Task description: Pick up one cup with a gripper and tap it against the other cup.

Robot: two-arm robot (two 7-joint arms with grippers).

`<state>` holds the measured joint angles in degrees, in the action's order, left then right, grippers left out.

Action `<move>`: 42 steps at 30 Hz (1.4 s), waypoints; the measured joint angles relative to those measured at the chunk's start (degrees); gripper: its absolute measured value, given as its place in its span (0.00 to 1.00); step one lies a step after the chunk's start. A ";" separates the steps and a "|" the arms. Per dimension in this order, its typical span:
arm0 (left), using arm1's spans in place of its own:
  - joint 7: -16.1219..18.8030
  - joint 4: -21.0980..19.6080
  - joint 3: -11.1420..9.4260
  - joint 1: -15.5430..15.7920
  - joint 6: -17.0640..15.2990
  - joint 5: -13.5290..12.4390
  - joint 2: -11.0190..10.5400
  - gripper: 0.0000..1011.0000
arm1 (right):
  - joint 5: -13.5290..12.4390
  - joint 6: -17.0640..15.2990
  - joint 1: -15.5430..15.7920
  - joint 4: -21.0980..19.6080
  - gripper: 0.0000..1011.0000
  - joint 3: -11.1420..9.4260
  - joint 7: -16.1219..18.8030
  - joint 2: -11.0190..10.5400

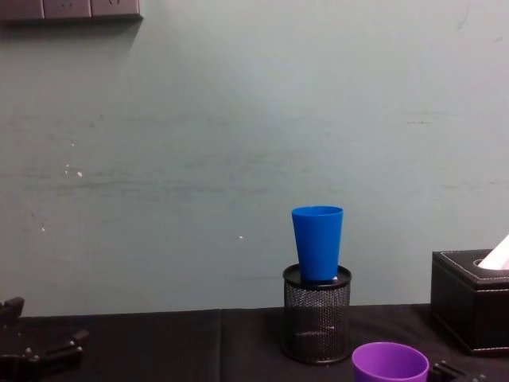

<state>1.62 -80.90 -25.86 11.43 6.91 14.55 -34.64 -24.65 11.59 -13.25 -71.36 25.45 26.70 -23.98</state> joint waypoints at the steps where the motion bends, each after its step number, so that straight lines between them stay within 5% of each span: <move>1: 0.00 0.00 0.00 0.00 0.00 0.00 0.00 0.99 | 0.37 0.18 -0.37 0.59 0.99 0.00 0.05 0.43; 12: 0.00 0.00 0.00 0.00 0.00 0.00 0.00 0.99 | 1.99 0.58 -2.21 4.13 0.98 -0.31 0.61 3.06; 23: 0.00 0.00 0.00 0.00 0.00 0.00 0.00 0.99 | 2.71 -0.33 -1.35 2.91 0.74 -1.93 0.60 3.61; 35: 0.00 0.00 0.00 0.00 0.00 0.00 0.00 0.99 | 3.55 -3.35 1.50 -5.53 0.72 -4.09 -0.02 2.61; 42: 0.00 0.00 0.00 0.00 0.00 0.00 0.00 0.99 | 3.34 -7.94 2.12 -11.80 0.72 -4.97 -0.88 1.67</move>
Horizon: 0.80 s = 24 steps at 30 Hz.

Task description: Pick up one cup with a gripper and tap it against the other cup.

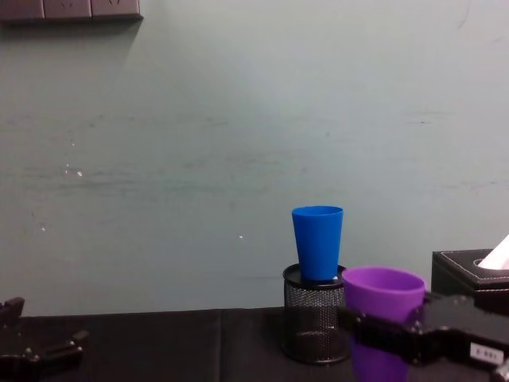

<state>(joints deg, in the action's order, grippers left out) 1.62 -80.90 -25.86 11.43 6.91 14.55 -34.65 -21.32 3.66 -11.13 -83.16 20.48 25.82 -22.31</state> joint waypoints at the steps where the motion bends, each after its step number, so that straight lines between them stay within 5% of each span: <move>1: 0.00 0.00 0.00 0.00 0.00 0.00 0.00 0.99 | -0.07 -1.08 0.04 -1.27 0.72 -0.07 -0.20 -0.23; 12: 0.00 0.00 0.00 0.00 0.00 0.00 0.00 0.99 | -0.41 -7.41 -0.37 -5.38 0.72 0.06 -1.73 -1.33; 24: 0.00 0.00 0.00 0.00 0.00 0.00 0.00 0.99 | -0.48 -7.67 -0.41 -5.52 0.72 0.11 -1.84 -1.38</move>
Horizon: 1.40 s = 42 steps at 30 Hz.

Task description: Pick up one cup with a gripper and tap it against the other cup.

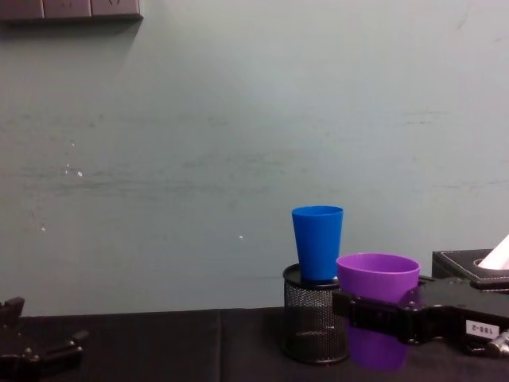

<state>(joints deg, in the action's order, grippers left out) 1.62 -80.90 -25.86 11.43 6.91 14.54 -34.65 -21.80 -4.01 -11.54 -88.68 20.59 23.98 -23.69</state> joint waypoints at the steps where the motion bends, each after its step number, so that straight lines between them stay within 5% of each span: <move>1: 0.00 0.00 0.00 0.00 0.00 0.00 0.00 0.99 | 0.00 0.03 0.00 0.02 0.72 0.00 0.00 0.01; 42: 0.00 0.00 0.00 0.00 0.00 0.00 0.00 0.99 | 0.00 0.40 0.00 0.21 0.72 0.00 0.15 0.08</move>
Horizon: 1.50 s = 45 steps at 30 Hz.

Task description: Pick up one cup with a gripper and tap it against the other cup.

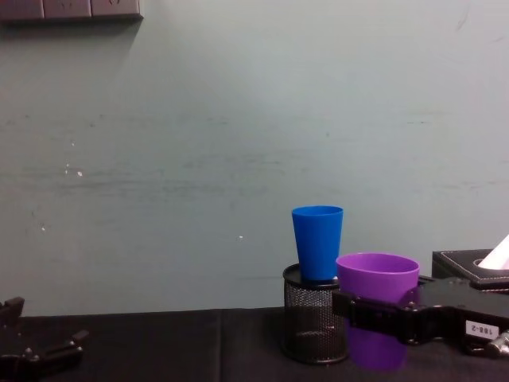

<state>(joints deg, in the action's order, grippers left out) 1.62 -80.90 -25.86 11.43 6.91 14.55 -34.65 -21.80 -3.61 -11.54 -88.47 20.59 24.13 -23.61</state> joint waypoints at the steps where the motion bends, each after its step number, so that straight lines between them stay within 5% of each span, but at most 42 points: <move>1: 0.00 0.00 0.00 0.00 0.00 0.00 0.00 0.99 | 0.00 0.00 0.00 0.00 0.72 0.00 0.00 0.00; 45: 0.00 0.00 0.00 0.00 0.00 0.00 0.00 0.99 | 0.00 -0.01 0.00 0.00 0.72 0.00 0.00 0.00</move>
<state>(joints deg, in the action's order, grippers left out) 1.62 -80.90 -25.86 11.43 6.91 14.55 -34.65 -21.80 -3.62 -11.54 -88.47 20.59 24.13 -23.61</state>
